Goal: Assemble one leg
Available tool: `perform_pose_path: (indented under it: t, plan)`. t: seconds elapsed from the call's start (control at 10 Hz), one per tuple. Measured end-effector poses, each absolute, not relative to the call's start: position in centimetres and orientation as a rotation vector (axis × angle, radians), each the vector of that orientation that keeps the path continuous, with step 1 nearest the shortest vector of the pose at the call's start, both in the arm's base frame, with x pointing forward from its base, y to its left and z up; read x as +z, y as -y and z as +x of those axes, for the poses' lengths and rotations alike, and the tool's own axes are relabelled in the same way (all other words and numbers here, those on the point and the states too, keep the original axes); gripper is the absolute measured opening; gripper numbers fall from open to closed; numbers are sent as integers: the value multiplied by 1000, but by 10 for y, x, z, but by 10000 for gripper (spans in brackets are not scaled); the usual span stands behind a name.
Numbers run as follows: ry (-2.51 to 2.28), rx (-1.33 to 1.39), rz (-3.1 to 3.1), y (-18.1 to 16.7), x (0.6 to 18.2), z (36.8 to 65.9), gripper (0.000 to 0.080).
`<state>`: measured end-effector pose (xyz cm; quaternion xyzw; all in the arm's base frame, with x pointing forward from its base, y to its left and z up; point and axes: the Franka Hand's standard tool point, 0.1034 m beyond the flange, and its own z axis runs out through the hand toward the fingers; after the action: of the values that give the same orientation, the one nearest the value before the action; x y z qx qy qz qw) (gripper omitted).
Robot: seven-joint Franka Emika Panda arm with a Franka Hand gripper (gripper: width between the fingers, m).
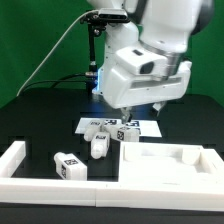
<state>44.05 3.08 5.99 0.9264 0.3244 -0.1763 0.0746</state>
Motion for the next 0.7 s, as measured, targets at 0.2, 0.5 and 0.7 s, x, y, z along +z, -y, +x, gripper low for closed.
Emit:
perform_pose_path:
  t: [0.2,0.5,0.7]
  plan:
    - [-973,-662,2733,-34,58,441,649]
    - [-967,-910,2626,-35,49,433,649]
    - [-957,-1062,2536,-26,39,424,649]
